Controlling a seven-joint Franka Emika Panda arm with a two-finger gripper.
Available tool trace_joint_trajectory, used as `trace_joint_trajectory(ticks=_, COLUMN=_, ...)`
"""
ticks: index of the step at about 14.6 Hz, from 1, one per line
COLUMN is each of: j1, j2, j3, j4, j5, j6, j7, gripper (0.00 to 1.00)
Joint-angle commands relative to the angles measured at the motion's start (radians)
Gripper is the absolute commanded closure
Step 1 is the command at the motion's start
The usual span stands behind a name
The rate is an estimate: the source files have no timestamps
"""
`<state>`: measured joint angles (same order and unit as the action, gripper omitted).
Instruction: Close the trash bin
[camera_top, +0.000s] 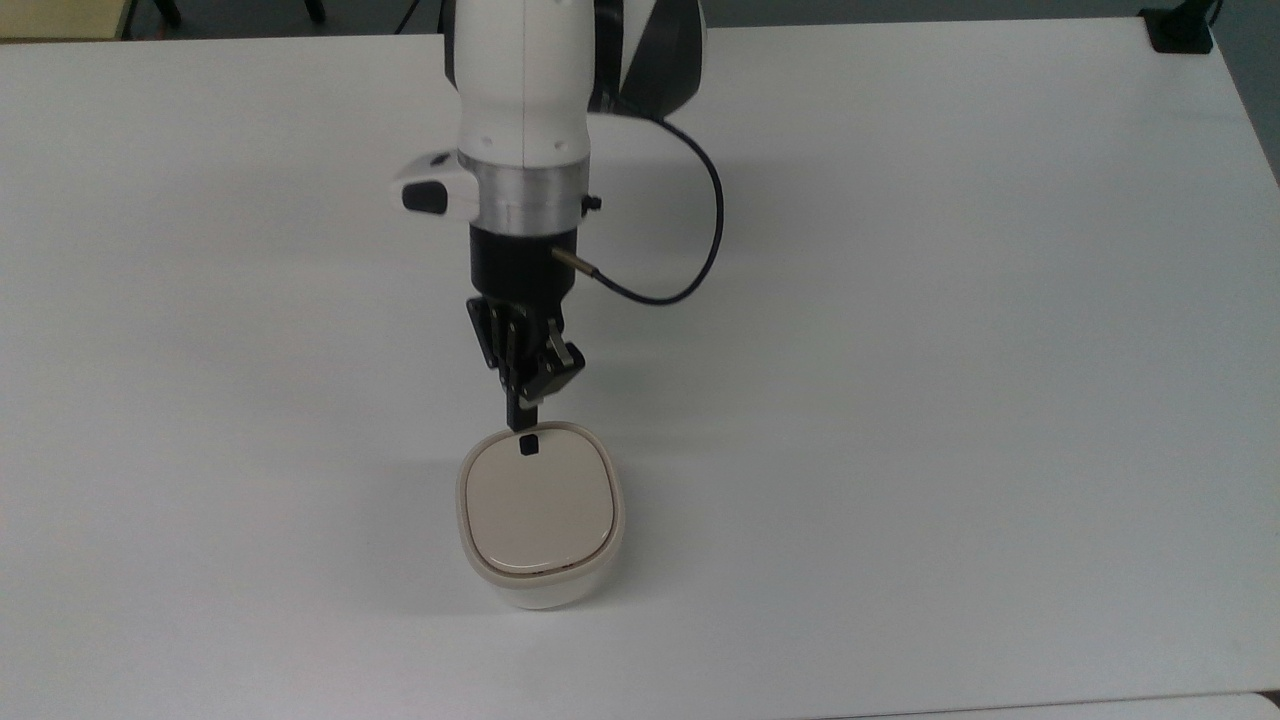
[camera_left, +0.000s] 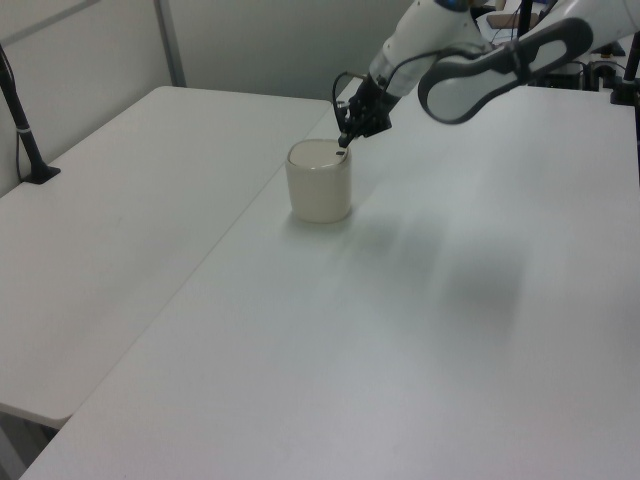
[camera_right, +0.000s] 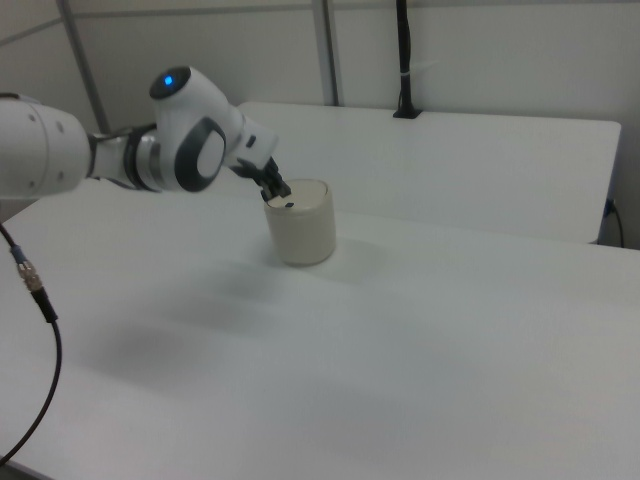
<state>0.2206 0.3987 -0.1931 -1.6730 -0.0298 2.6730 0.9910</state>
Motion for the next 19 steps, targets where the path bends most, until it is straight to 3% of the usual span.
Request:
trace_joint_trajectory(ticks=1, j1=-0.062, j2=-0.167, j3=0.081, j4=-0.025, j5=0.004, j6=-0.204, j7=-0.006, gripper=1.00)
trace_joint_trajectory(ticks=4, j1=-0.102, j2=-0.262, j3=0.127, j4=-0.025, j5=0.004, j6=-0.362, j7=-0.015, gripper=1.00)
trace_joint_trajectory(ticks=6, j1=-0.101, j2=-0.325, j3=0.132, j4=-0.025, j5=0.005, j6=-0.479, j7=-0.041, gripper=0.94)
trace_joint_trajectory(ticks=7, j1=-0.101, j2=-0.352, j3=0.135, j4=-0.025, j5=0.005, j6=-0.539, j7=-0.064, gripper=0.82)
trace_joint_trajectory(ticks=9, j1=-0.102, j2=-0.398, j3=0.152, j4=-0.027, j5=0.033, j6=-0.640, j7=-0.119, gripper=0.28)
trace_joint_trajectory(ticks=11, j1=-0.102, j2=-0.437, j3=0.161, j4=-0.033, j5=0.048, j6=-0.714, j7=-0.155, gripper=0.00)
trace_joint_trajectory(ticks=15, j1=-0.107, j2=-0.500, j3=0.164, j4=-0.047, j5=0.064, j6=-0.844, j7=-0.296, gripper=0.00)
trace_joint_trajectory(ticks=19, j1=-0.142, j2=-0.512, j3=0.162, j4=-0.037, j5=0.068, j6=-0.927, j7=-0.553, gripper=0.00)
